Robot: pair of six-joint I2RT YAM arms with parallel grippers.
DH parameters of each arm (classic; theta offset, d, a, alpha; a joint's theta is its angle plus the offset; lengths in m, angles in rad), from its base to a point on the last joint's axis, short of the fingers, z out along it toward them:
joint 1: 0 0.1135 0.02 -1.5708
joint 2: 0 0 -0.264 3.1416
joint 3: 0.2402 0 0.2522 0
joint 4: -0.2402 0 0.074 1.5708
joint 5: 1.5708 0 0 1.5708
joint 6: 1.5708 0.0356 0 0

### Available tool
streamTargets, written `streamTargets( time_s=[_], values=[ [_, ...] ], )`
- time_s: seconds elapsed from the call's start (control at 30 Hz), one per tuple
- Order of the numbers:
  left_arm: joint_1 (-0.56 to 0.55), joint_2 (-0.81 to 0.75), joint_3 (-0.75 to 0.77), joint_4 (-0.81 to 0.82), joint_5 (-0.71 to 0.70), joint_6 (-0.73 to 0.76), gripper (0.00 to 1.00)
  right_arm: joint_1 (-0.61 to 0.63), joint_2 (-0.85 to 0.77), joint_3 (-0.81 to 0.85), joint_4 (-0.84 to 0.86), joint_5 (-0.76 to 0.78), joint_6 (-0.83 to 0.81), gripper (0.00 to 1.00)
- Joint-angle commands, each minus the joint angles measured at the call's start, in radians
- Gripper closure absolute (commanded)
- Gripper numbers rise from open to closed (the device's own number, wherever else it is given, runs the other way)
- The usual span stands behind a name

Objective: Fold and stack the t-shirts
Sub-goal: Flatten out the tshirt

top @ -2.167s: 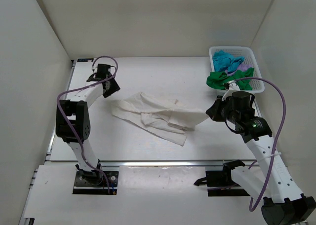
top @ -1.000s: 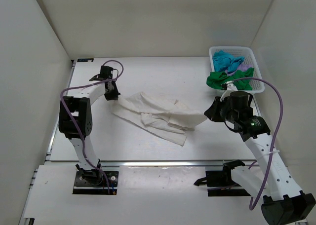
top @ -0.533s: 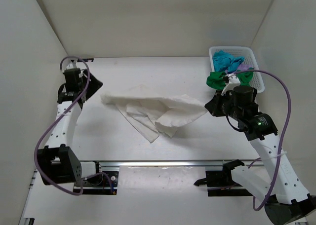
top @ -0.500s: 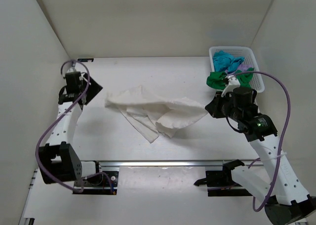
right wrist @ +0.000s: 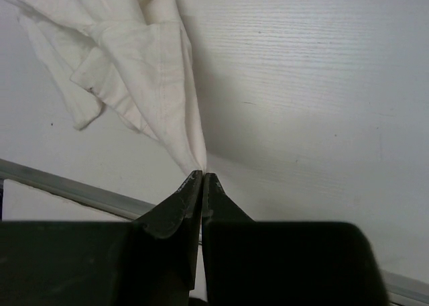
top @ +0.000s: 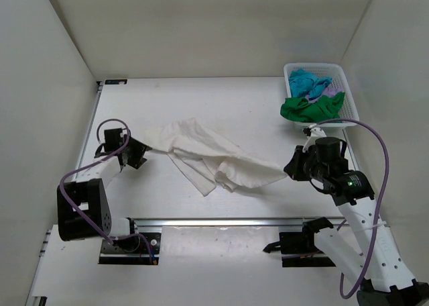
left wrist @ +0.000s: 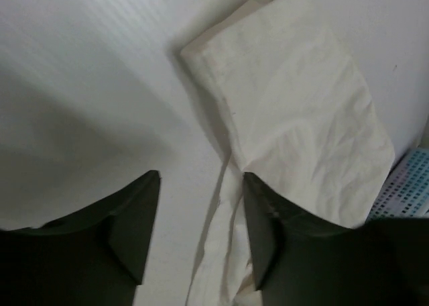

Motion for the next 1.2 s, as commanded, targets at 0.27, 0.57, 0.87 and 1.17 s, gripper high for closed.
streamTargets(
  time_s=[0.27,0.57,0.87,1.17],
  values=[
    [-0.006,0.05,-0.083,0.377,-0.03,-0.222,0.41,0.015,0.031,0.011,0.039,-0.018,0.007,1.0],
    [-0.022,0.169,-0.047,0.373,-0.05,-0.25,0.51,-0.014,0.047,0.01,0.046,-0.018,0.004,1.0],
    [-0.015,0.225,0.025,0.342,-0.062,-0.196,0.57,-0.015,0.074,0.027,0.065,-0.031,0.011,0.99],
    [-0.008,0.247,-0.007,0.353,-0.065,-0.199,0.89,-0.024,0.102,0.085,0.065,-0.011,-0.015,1.0]
  ],
)
